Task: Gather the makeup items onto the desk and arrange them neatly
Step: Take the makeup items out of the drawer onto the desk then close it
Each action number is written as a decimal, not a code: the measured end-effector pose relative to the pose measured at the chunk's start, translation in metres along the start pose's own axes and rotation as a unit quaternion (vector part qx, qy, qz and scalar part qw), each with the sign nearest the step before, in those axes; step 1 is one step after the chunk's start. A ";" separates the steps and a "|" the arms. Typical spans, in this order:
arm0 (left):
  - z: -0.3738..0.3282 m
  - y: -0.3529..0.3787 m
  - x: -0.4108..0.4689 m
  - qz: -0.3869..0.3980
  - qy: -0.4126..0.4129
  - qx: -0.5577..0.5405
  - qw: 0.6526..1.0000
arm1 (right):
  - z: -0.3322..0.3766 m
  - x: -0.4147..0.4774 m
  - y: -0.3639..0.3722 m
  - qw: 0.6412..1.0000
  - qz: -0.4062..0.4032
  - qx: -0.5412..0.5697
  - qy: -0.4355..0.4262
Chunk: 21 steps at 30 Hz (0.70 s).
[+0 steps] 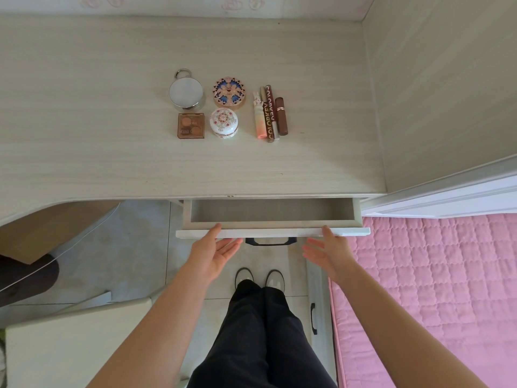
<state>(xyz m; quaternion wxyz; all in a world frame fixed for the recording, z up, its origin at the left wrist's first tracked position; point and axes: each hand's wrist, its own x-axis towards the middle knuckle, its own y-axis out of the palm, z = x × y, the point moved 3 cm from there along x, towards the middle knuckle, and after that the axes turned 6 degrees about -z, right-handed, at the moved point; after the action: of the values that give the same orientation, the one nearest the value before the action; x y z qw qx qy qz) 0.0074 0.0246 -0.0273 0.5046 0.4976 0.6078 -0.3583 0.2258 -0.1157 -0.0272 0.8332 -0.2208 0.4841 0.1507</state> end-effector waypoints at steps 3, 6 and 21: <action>-0.006 0.003 0.005 -0.001 -0.014 -0.009 1.000 | 0.010 0.007 0.005 0.990 0.016 0.126 0.065; -0.011 0.008 0.006 -0.005 0.003 0.026 1.000 | 0.017 0.010 0.008 0.989 0.021 0.122 0.080; -0.032 0.035 0.019 0.042 0.023 -0.002 0.999 | 0.056 0.013 0.030 0.993 0.022 0.106 0.054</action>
<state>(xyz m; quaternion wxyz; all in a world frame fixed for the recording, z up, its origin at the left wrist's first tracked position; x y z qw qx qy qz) 0.0329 0.0683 -0.0357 0.5059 0.5297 0.5987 -0.3240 0.2595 -0.0612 -0.0206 0.8211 -0.1283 0.5463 0.1042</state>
